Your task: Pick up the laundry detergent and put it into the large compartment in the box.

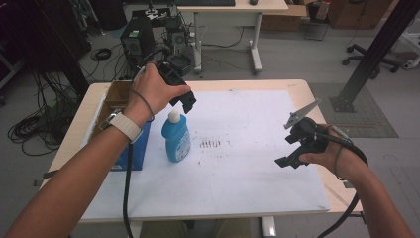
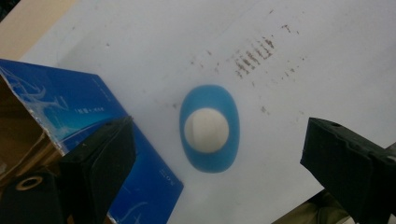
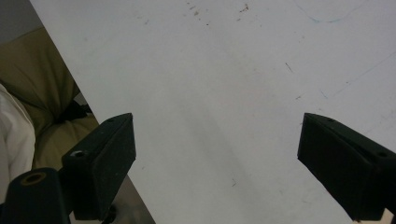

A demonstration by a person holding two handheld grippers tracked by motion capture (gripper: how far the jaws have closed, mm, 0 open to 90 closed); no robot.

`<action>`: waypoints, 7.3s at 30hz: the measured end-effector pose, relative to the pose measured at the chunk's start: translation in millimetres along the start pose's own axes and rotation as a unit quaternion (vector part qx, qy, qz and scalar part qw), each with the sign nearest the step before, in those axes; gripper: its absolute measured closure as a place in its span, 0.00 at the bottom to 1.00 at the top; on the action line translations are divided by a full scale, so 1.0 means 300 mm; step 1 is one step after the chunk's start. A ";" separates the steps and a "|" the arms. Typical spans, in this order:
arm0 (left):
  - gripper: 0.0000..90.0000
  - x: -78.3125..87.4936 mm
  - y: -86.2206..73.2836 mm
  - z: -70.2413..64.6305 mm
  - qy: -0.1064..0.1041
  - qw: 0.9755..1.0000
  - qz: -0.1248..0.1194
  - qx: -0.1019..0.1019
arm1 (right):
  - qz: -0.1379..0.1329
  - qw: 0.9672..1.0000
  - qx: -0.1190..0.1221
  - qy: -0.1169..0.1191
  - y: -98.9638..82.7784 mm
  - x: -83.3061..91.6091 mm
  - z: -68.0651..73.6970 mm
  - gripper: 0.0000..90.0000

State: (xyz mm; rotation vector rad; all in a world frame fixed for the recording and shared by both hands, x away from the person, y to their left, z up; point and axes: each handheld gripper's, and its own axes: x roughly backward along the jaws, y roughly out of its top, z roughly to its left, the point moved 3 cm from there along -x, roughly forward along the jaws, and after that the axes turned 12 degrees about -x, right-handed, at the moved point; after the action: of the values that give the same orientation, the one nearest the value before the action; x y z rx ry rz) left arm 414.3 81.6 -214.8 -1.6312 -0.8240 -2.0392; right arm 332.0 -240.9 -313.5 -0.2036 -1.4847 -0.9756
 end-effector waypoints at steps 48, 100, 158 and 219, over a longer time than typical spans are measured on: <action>0.11 -0.210 -0.043 0.023 -0.032 0.999 0.024 0.028 | 0.004 1.000 0.003 0.006 -0.009 -0.025 -0.004 0.13; 0.14 -0.326 -0.072 0.016 -0.049 0.996 0.024 0.074 | 0.005 1.000 0.002 0.011 -0.021 -0.040 -0.004 0.13; 0.41 -0.294 -0.065 0.023 -0.043 0.996 0.023 0.076 | -0.002 1.000 -0.005 0.013 -0.050 -0.029 -0.016 0.13; 0.41 0.109 -0.054 0.055 -0.013 0.992 0.006 0.126 | -0.021 0.999 0.014 0.023 -0.047 -0.036 -0.007 0.14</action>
State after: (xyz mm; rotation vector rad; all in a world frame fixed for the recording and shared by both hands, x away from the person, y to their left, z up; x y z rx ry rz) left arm 408.4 106.4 -183.8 -1.5193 -1.0323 -1.8247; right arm 326.7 -246.6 -329.5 -0.1301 -1.4640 -0.9865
